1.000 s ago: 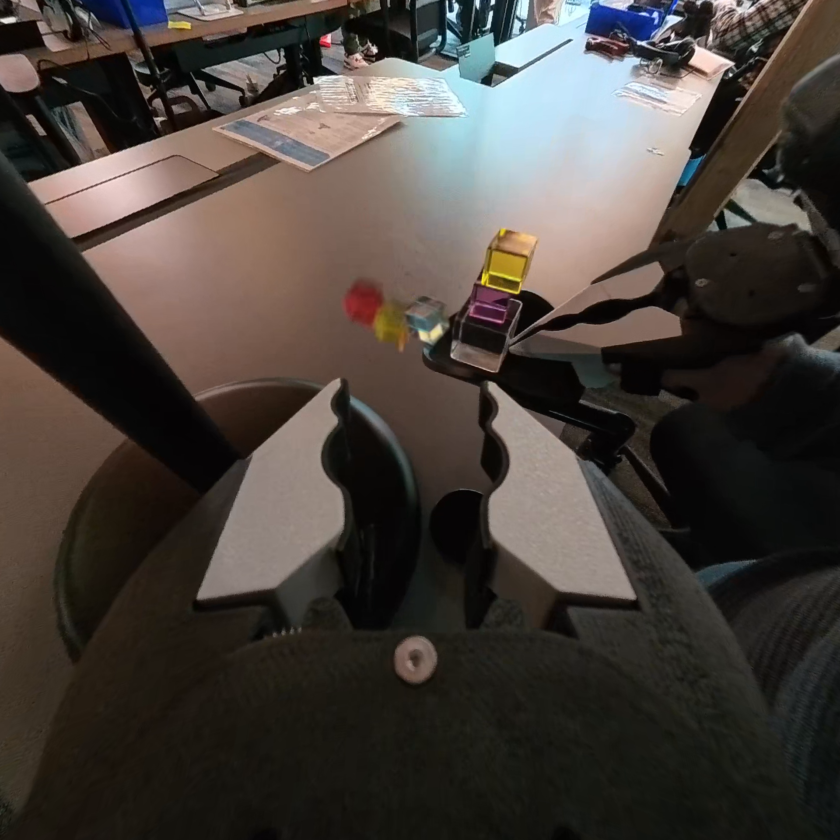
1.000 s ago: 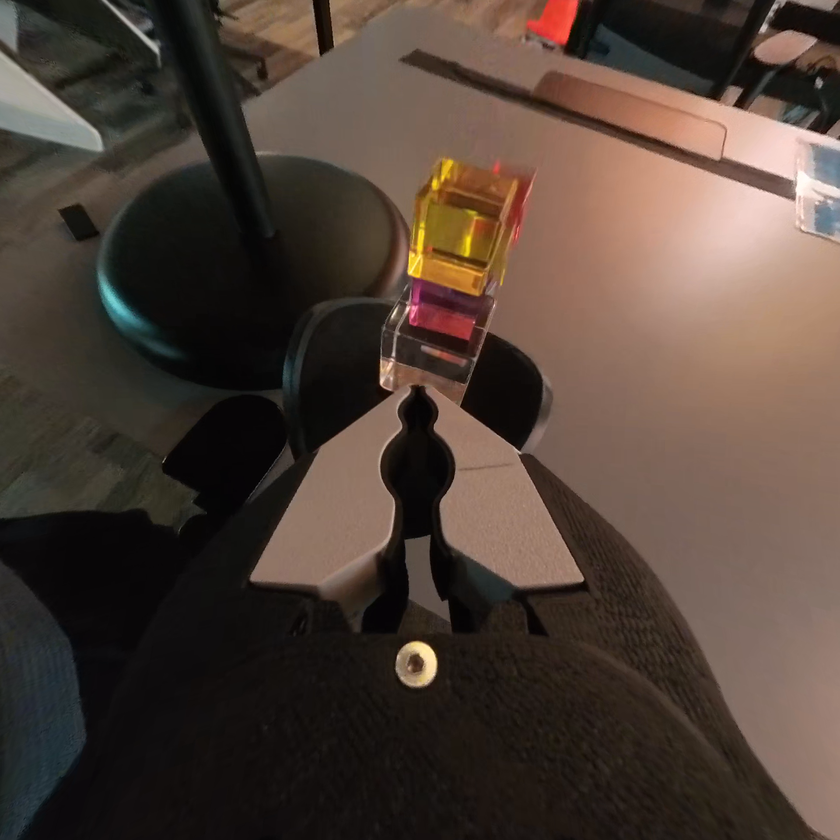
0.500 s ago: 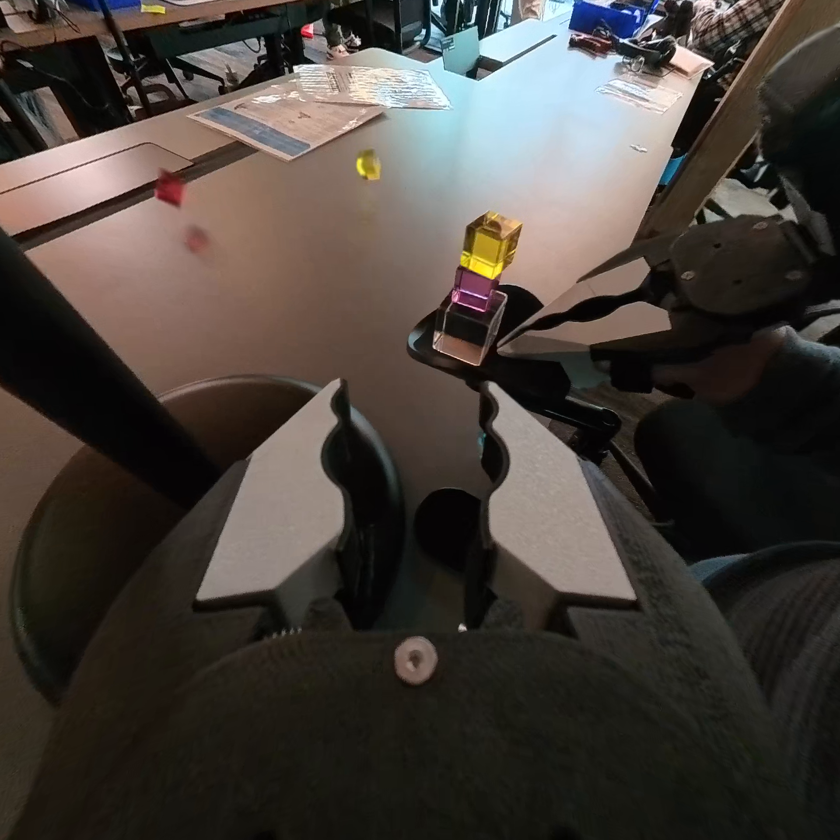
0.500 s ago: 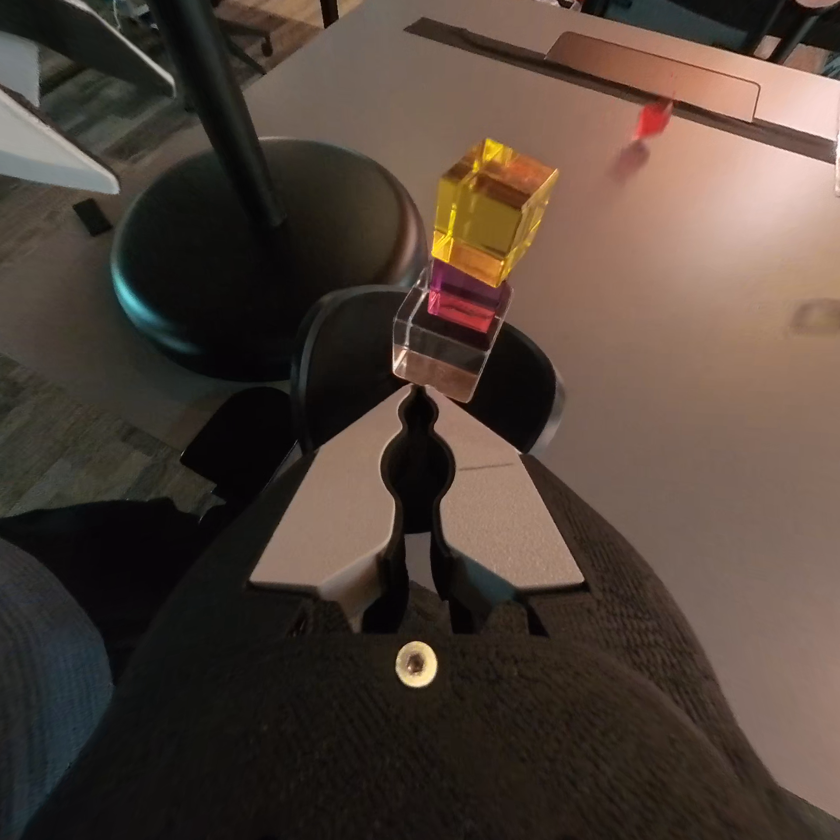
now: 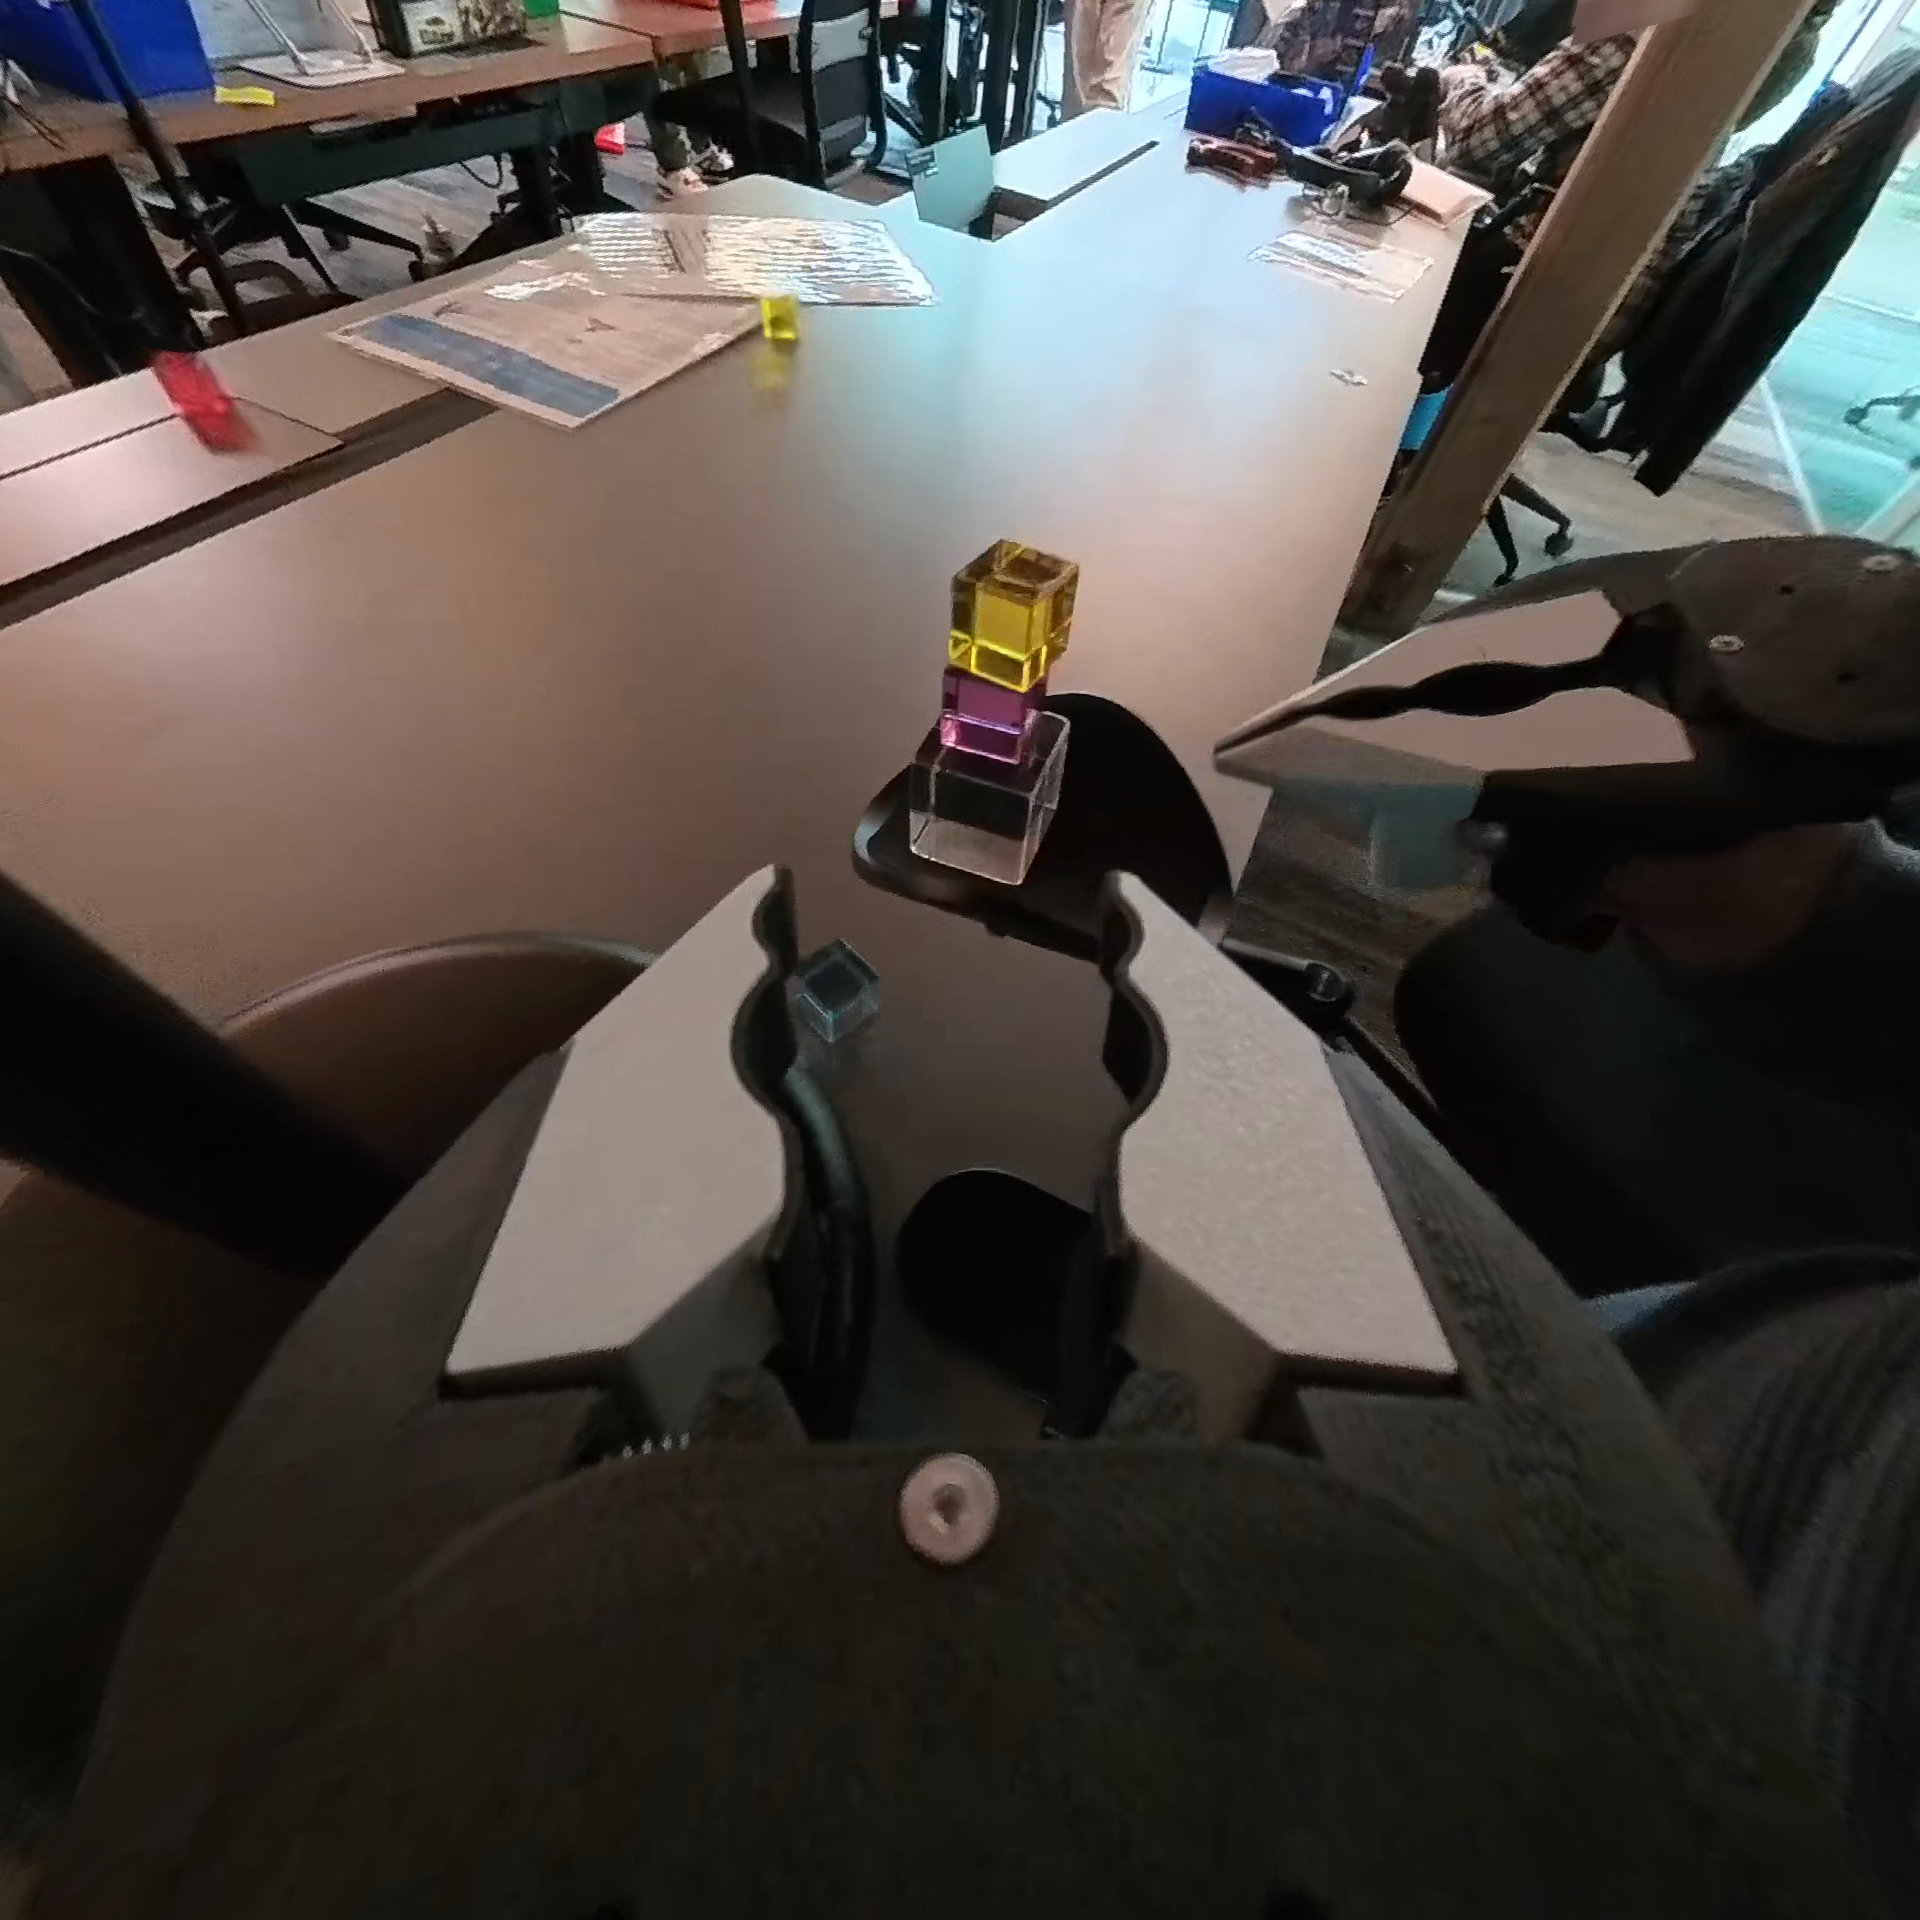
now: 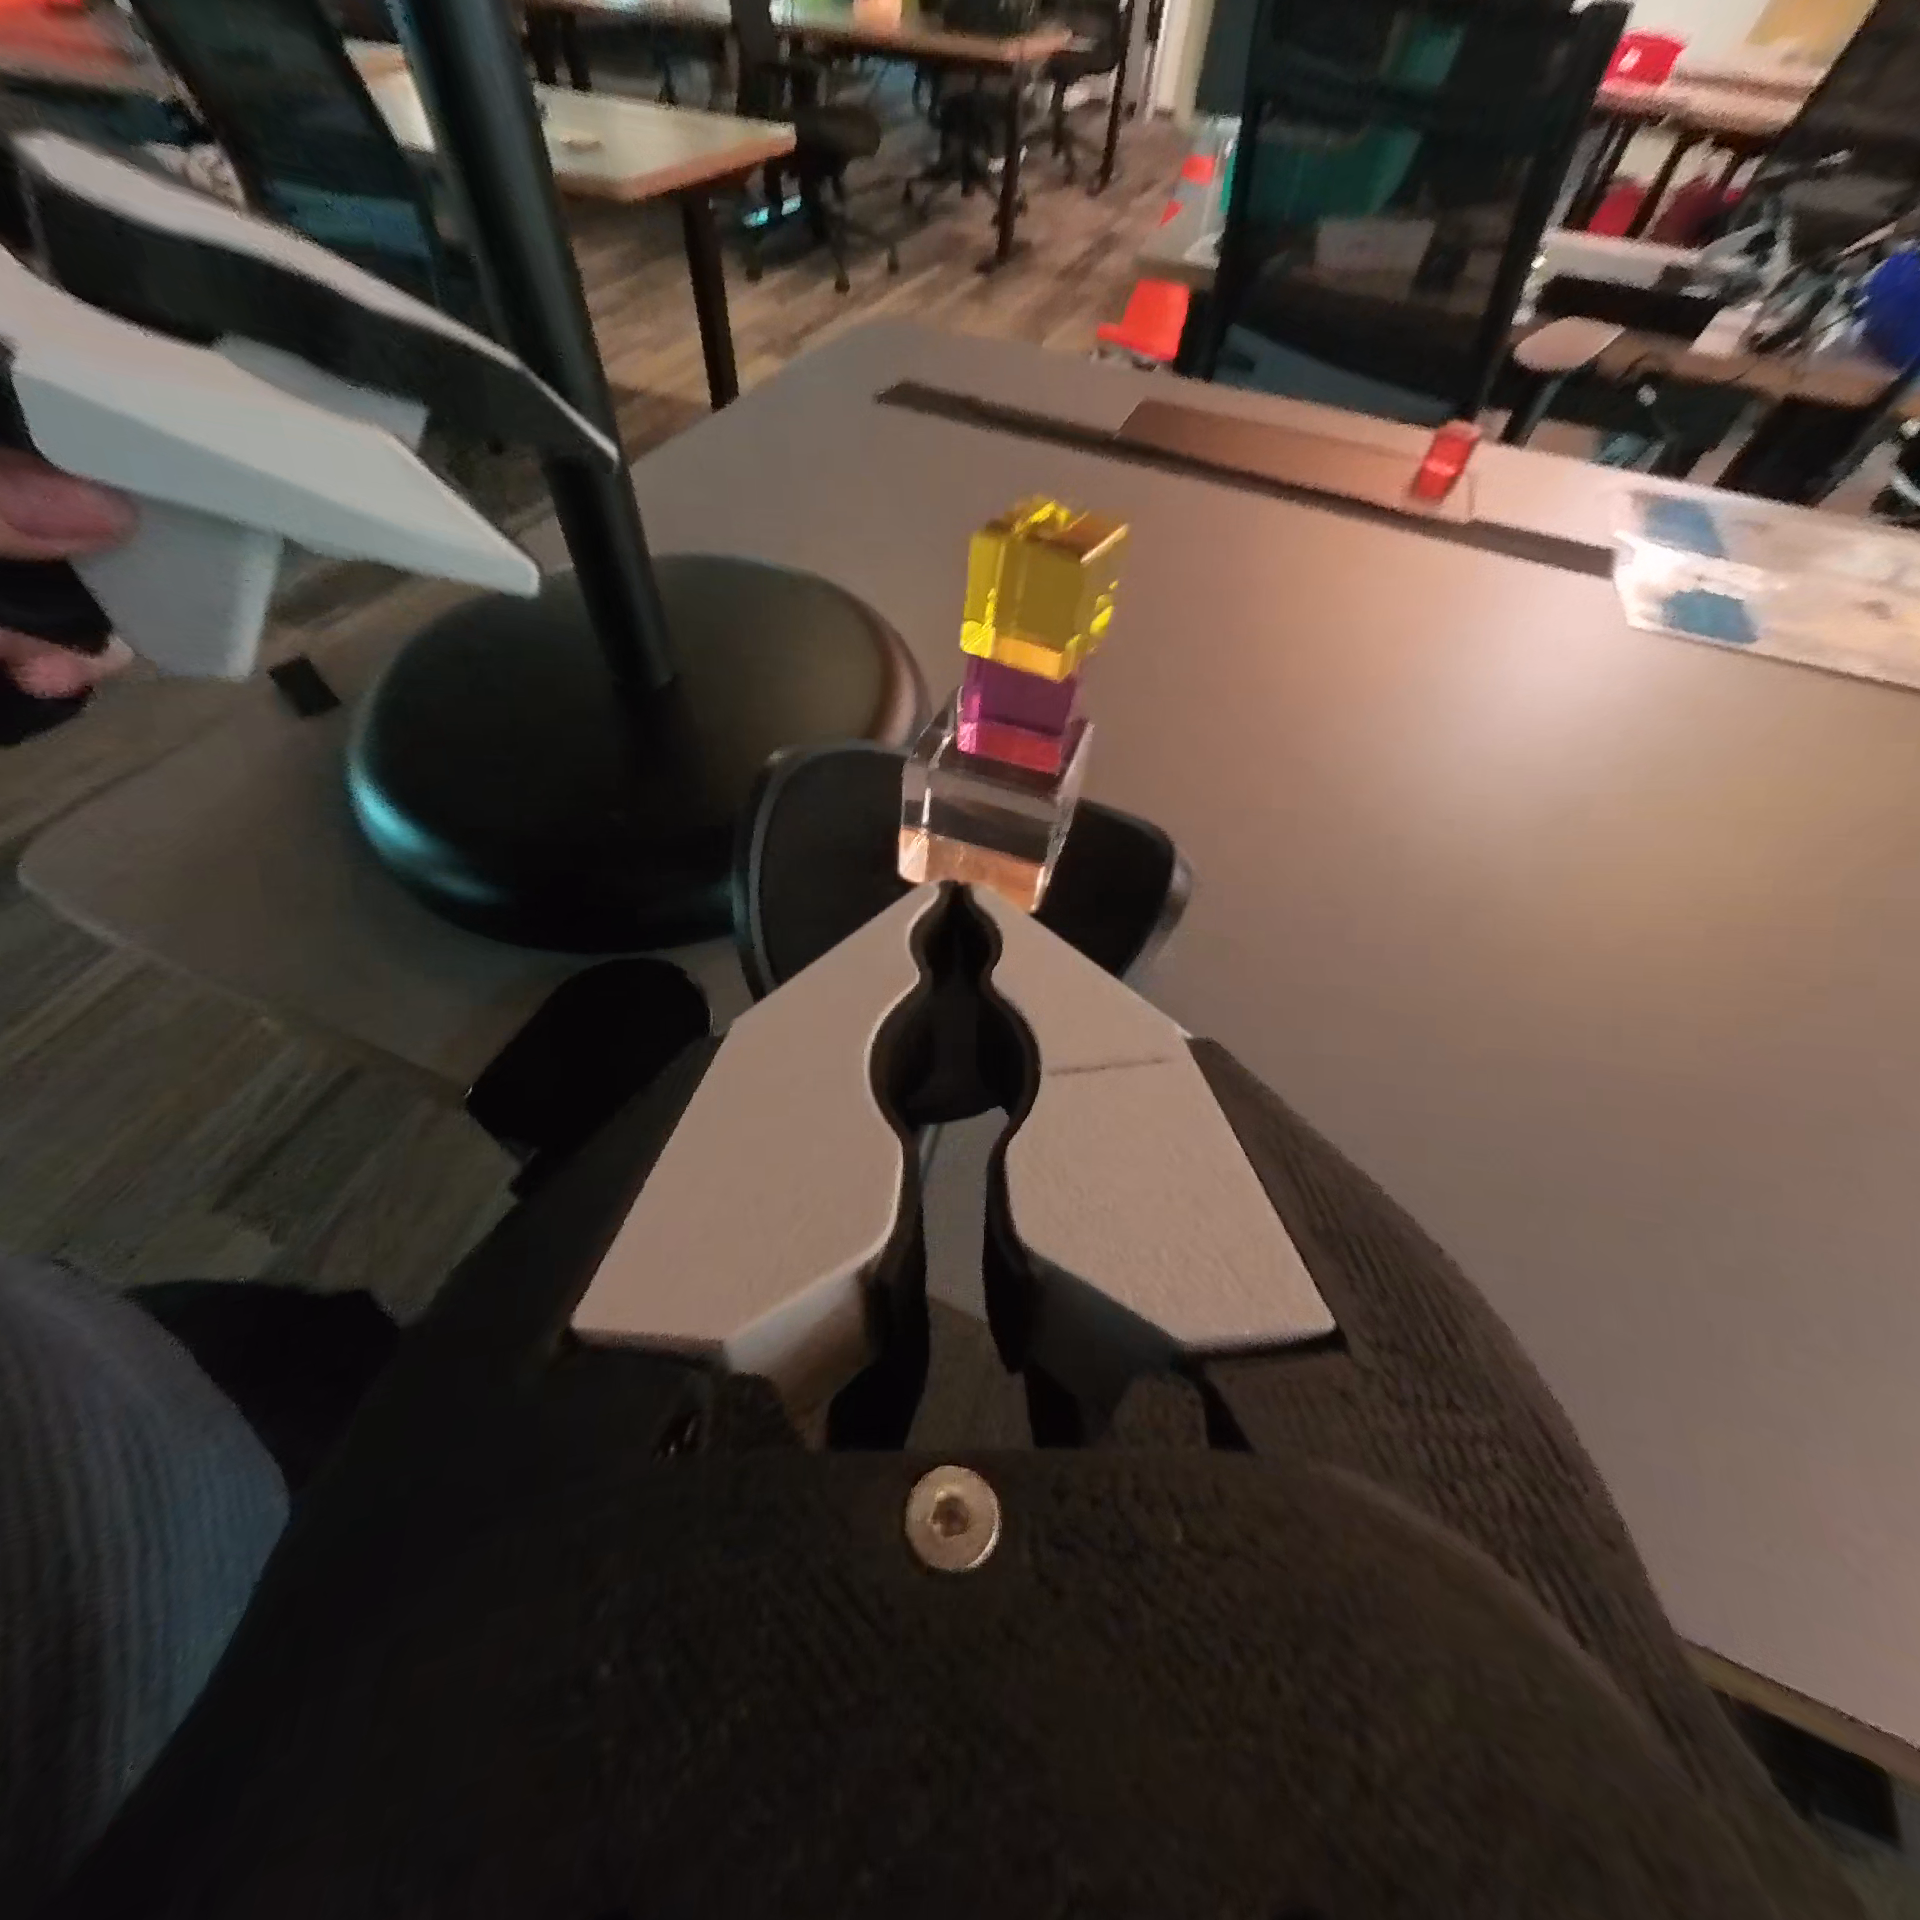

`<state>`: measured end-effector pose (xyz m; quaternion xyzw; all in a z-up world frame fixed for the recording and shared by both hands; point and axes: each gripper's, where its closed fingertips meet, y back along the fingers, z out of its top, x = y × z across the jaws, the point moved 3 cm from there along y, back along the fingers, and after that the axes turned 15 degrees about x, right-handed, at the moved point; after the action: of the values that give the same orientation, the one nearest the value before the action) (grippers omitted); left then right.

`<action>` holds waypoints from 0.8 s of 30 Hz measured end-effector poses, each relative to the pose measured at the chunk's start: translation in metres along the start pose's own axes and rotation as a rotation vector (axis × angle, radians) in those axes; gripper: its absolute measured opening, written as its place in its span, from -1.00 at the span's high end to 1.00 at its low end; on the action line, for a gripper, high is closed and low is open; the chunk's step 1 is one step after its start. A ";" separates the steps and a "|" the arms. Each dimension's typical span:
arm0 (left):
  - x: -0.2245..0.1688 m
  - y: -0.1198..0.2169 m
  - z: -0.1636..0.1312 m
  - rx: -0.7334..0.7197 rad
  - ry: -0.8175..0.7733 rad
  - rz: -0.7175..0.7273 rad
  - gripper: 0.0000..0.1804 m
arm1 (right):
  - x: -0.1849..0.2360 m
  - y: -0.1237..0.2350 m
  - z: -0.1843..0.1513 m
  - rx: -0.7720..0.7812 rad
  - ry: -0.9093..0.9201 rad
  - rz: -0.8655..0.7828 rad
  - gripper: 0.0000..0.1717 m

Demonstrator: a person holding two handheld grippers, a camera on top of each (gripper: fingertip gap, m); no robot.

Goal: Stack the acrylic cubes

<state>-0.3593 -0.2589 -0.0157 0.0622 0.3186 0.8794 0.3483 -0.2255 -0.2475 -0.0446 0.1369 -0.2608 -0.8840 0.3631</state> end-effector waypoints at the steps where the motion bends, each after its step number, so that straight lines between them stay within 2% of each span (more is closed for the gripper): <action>1: -0.002 -0.002 0.001 0.000 -0.006 -0.006 0.36 | -0.002 0.003 0.001 -0.016 -0.007 -0.010 1.00; 17: -0.010 -0.013 0.016 -0.019 -0.051 -0.057 0.32 | -0.018 0.020 0.002 -0.073 -0.088 -0.049 1.00; 24: -0.009 -0.020 0.021 -0.034 -0.056 -0.066 0.28 | -0.019 0.018 0.007 -0.081 -0.111 -0.027 0.91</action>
<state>-0.3337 -0.2430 -0.0097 0.0704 0.2954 0.8706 0.3871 -0.2053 -0.2422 -0.0277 0.0765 -0.2428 -0.9049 0.3412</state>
